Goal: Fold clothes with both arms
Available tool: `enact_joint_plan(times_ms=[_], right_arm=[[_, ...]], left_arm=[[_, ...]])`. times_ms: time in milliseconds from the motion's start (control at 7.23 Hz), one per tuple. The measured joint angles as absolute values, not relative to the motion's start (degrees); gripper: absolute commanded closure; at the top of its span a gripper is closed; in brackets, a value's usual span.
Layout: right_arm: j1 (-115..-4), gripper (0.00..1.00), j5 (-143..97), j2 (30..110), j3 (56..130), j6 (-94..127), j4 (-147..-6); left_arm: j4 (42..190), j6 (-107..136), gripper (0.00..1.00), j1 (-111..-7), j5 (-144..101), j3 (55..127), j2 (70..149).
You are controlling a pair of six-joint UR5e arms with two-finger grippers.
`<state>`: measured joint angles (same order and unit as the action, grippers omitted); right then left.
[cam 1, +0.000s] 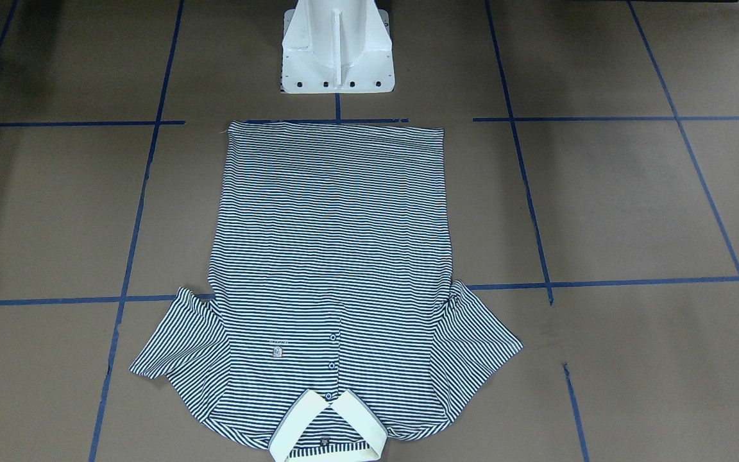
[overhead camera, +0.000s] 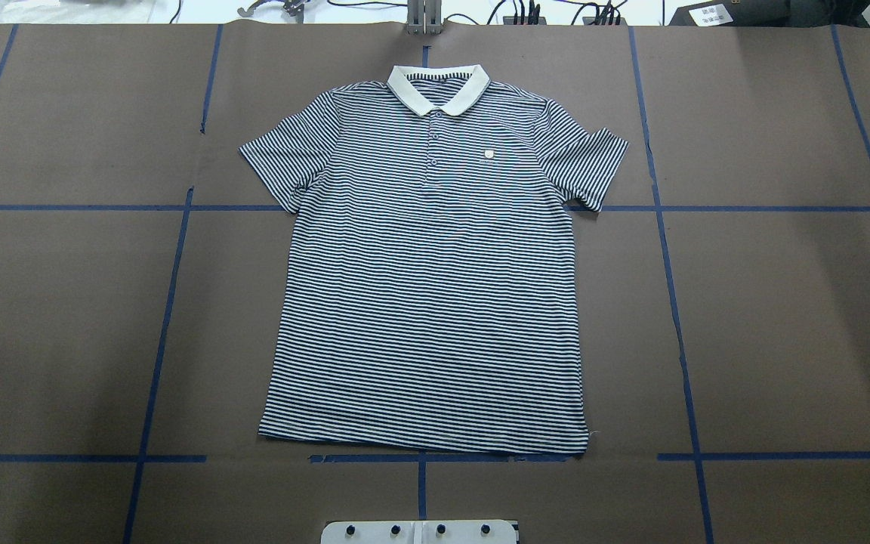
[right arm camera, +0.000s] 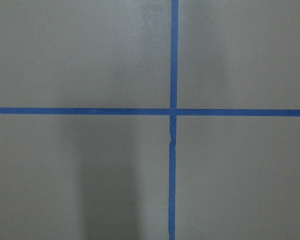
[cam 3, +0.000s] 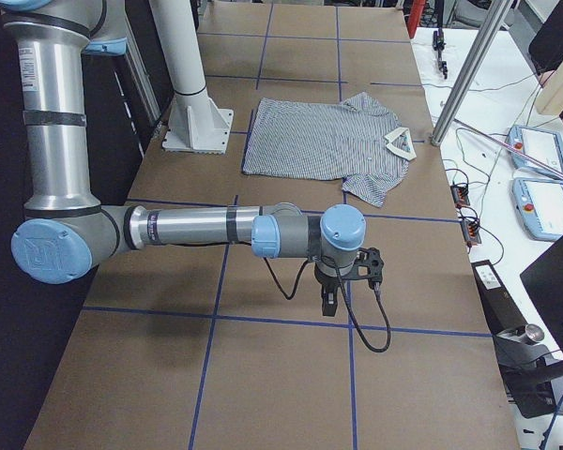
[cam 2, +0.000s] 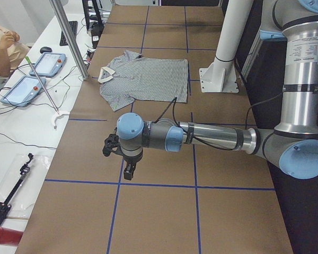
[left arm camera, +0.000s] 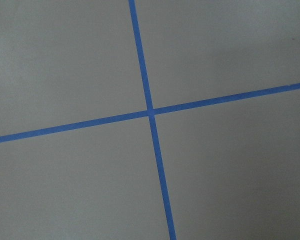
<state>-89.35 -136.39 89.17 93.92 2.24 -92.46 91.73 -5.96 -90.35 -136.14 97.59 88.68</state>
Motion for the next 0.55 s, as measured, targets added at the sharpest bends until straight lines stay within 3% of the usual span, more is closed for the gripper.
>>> enact_joint_plan(times_ms=[553], right_arm=[[-88.8,0.0,-136.6,90.0,96.1,3.1,-90.2]], left_arm=[[92.0,-5.6,0.0,-89.9,-137.5,97.7,88.9]])
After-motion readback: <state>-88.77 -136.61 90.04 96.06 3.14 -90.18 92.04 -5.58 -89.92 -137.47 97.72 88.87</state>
